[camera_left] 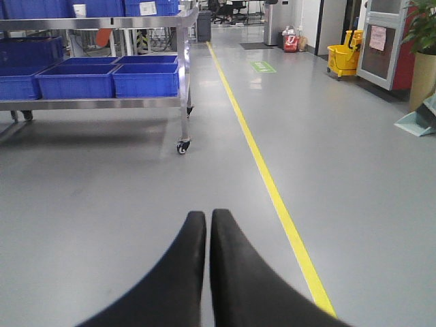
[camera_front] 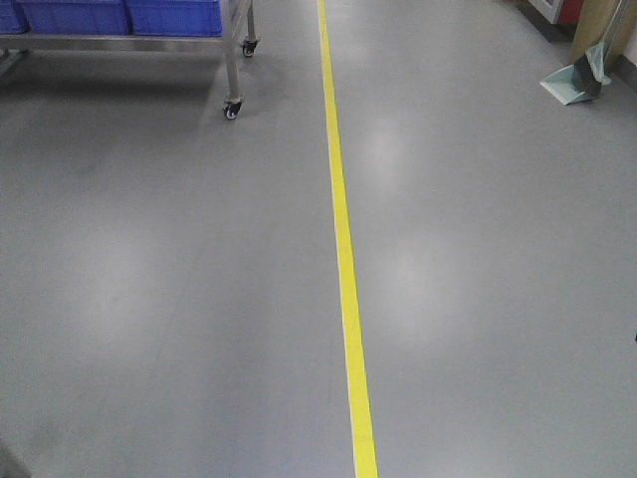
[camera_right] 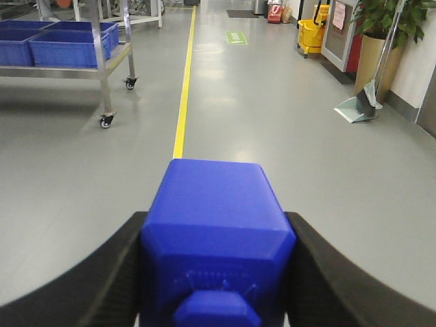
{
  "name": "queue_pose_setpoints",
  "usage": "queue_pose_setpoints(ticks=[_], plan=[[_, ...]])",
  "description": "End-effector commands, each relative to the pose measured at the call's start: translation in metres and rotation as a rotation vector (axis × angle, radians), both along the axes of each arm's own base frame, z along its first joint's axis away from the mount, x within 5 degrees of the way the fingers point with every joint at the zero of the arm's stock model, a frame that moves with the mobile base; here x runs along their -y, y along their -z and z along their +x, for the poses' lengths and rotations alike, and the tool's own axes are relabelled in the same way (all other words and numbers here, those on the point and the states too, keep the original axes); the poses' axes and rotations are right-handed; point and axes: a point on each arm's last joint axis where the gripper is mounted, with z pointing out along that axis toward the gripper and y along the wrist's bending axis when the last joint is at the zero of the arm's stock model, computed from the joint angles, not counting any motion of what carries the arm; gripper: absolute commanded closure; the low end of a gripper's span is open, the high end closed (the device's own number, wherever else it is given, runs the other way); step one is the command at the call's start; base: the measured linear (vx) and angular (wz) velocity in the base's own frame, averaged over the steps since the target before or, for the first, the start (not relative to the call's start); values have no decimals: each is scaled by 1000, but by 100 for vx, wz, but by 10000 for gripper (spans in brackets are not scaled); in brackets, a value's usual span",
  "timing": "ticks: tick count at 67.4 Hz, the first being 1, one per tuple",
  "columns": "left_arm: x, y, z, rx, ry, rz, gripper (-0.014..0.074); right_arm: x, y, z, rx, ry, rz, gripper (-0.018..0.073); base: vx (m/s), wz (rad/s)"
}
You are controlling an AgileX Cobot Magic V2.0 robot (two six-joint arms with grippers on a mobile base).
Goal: Pour parts from conveyor to right shelf
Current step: 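Drive along the yellow floor line toward the bin shelves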
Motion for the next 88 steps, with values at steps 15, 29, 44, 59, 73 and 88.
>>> queue_pose_setpoints(ticks=[15, 29, 44, 59, 73, 88], plan=[[0, -13, -1, 95, 7, -11, 603, 1, -17, 1, 104, 12, -18, 564, 86, -6], [0, -13, -1, 95, 7, -11, 603, 1, -17, 1, 102, 12, -18, 564, 87, 0], [0, -13, -1, 95, 7, -11, 603, 1, -17, 1, 100, 12, -17, 564, 85, 1], [0, -13, -1, 95, 7, -11, 603, 1, -17, 1, 100, 12, -17, 564, 81, -2], [0, -13, -1, 96, 7, -11, 603, 1, -17, 1, 99, 12, -17, 564, 78, 3], [0, -13, -1, 95, 7, -11, 603, 1, -17, 1, 99, 12, -17, 564, 73, 16]])
